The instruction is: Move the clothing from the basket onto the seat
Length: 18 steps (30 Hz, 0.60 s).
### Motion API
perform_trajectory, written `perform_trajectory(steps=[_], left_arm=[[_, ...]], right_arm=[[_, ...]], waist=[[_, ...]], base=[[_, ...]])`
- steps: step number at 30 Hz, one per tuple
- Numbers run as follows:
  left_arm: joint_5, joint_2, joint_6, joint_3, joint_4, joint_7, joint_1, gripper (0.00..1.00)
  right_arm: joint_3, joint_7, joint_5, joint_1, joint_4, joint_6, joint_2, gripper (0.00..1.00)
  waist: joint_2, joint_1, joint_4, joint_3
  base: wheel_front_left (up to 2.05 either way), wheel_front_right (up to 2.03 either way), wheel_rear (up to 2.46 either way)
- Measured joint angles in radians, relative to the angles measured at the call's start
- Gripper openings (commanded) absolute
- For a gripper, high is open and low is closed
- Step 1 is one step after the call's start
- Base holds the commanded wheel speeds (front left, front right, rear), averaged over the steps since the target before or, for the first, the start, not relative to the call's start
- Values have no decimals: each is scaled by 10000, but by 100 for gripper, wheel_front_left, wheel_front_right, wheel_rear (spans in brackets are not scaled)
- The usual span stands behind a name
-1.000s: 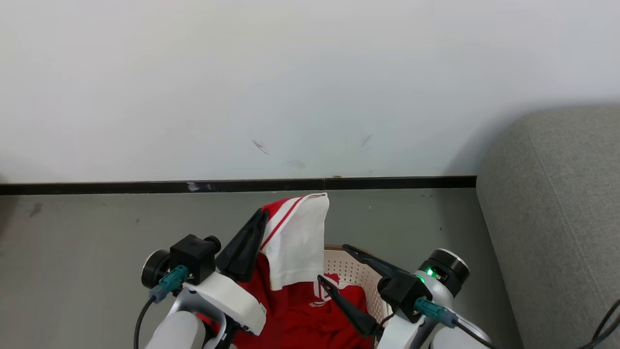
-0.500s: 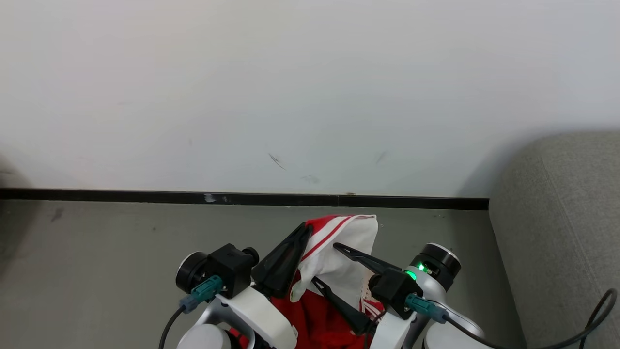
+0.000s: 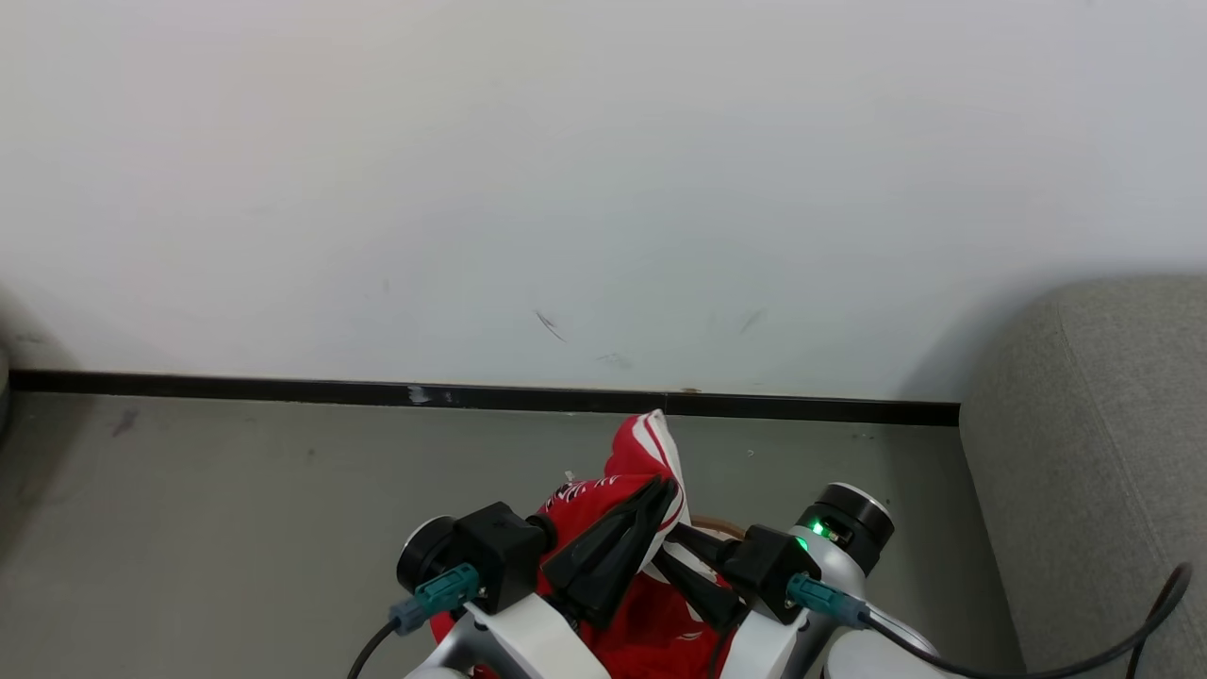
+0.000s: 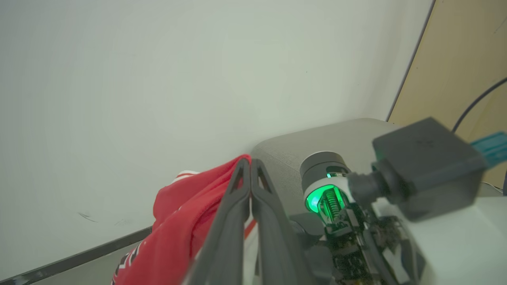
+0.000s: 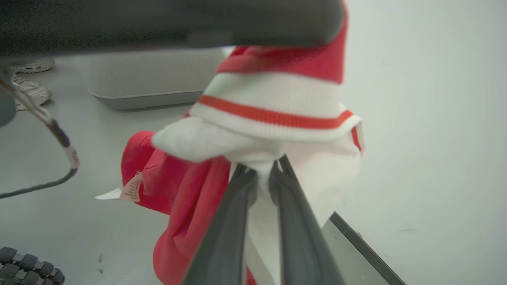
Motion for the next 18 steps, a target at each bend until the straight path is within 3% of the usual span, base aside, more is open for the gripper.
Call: perform_trajectory(steps=[9,15,16,18], left_arm=[[4,19,391,88,-278,311,168,2],[115,92,598,247,-408,313,272,95],[117,127,614,259,-428,313,306,100],[151,186,646,268,-445,313,425,100]], right_arm=[[19,0,245,6,88,0,12,0],[-337,2,295,58,82,2,-17,0],[-414,2,336,62,73,2,-35,0],[-608,2,341,92,38,2,-63,0]], waist=[[0,1,-6,-38],[0,0,-84,-15],[0,1,-100,-10],[0,1,-138,2]], base=[[0,0,0],[0,0,0],[0,0,0],[0,0,0]])
